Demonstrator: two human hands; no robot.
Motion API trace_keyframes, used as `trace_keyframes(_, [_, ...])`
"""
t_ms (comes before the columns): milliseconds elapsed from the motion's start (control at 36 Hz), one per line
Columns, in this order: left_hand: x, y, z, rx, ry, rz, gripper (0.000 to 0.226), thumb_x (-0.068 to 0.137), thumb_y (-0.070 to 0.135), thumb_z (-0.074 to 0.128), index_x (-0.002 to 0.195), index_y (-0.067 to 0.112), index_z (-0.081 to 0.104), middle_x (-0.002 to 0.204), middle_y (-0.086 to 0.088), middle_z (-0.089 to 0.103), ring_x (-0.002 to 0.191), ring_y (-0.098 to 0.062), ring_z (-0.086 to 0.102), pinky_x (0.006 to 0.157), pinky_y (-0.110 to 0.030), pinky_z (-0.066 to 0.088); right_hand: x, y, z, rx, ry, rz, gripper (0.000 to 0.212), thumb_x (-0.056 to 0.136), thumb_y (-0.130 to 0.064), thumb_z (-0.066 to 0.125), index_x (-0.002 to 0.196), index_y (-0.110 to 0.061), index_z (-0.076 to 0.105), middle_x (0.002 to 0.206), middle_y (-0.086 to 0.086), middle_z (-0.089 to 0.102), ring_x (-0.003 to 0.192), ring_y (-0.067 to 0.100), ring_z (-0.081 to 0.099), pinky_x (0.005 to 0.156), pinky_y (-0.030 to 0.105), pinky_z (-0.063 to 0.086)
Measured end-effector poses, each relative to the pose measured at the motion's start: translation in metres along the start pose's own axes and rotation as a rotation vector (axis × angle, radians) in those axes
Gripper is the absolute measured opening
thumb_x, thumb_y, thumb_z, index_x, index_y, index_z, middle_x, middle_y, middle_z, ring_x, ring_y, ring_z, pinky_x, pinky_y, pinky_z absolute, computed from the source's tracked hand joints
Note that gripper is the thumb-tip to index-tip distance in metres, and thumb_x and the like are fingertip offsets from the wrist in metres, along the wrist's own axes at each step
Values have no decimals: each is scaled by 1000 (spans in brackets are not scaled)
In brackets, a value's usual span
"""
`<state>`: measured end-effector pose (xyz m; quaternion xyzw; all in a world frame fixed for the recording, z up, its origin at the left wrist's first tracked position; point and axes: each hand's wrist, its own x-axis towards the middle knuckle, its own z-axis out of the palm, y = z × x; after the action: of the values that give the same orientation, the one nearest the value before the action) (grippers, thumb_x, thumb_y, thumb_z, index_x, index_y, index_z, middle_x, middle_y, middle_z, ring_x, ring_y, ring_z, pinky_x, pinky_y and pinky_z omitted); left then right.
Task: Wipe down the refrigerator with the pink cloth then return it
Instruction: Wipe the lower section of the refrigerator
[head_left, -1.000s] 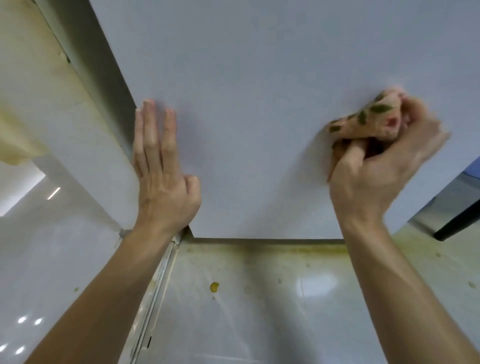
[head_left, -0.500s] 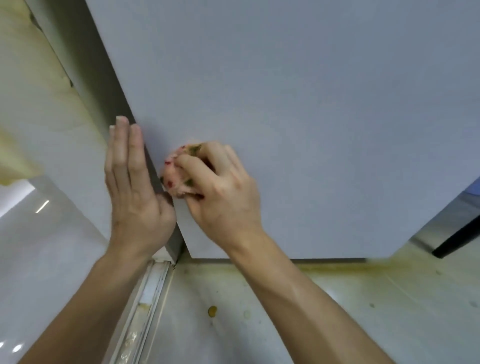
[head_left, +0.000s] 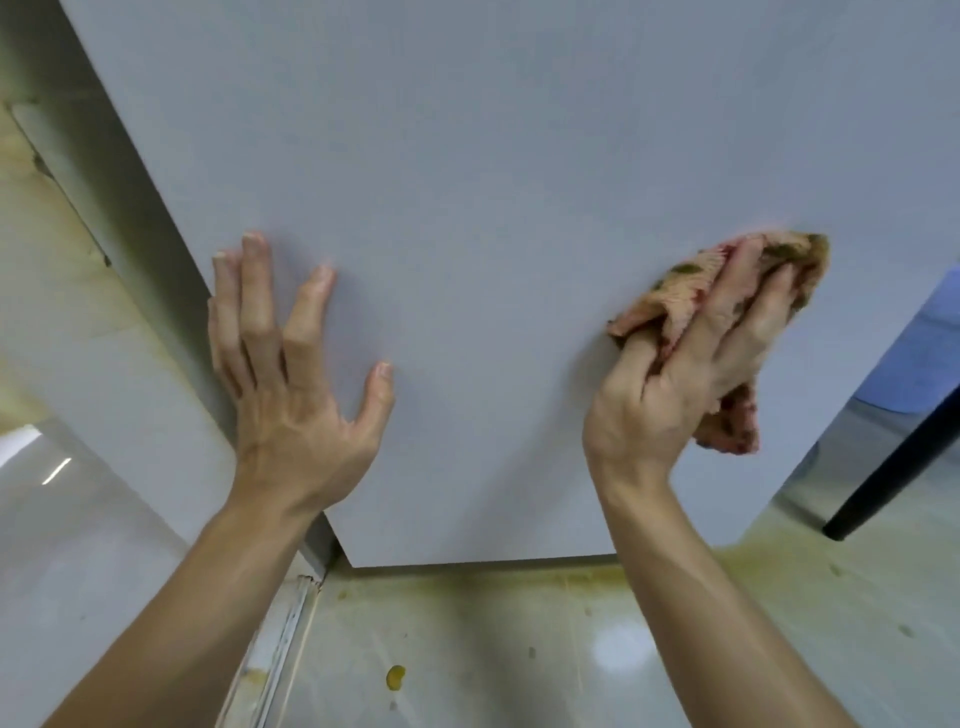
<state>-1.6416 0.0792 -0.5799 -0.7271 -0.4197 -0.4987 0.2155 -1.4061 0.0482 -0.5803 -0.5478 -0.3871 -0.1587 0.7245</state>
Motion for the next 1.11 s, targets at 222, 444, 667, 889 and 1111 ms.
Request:
trace_keyframes(222, [43, 1, -11, 12, 43, 89, 71, 90, 11, 56, 156, 5, 30, 165, -31, 19, 156, -45, 10, 128, -60, 12, -63, -52, 41, 95, -443, -509, 57, 98, -1, 65, 152, -12, 51, 165, 7, 32, 159, 18, 21, 127, 41, 21])
trace_keyframes(444, [33, -14, -14, 12, 43, 96, 65, 93, 13, 49, 155, 7, 33, 167, -19, 21, 162, -23, 4, 126, -63, 15, -26, -41, 21, 70, -444, -715, 54, 99, 8, 51, 148, -14, 55, 144, 4, 60, 124, 24, 62, 104, 39, 54])
trace_keyframes(667, [39, -4, -7, -5, 122, 113, 60, 94, 14, 50, 151, 4, 35, 163, -20, 24, 162, -18, 3, 122, -67, 22, 16, 12, -25, -202, -206, -483, 62, 92, -10, 68, 151, -24, 53, 153, 8, 46, 136, 31, 45, 114, 42, 35])
trace_keyframes(889, [38, -5, -6, -5, 115, 59, 68, 93, 12, 55, 156, 7, 29, 165, -21, 17, 162, -20, -3, 126, -64, 15, 35, -1, -15, 40, -71, 22, 94, 78, 9, 43, 163, 3, 3, 174, 20, 1, 163, 31, -4, 130, 56, -9])
trace_keyframes(1111, [23, -26, -21, 14, 89, -3, 66, 95, 9, 53, 157, 3, 28, 167, -27, 17, 161, -32, 3, 128, -61, 13, -29, -61, 46, -3, -315, -300, 93, 82, -23, 50, 160, 4, 9, 170, 21, 9, 161, 30, -3, 129, 52, -4])
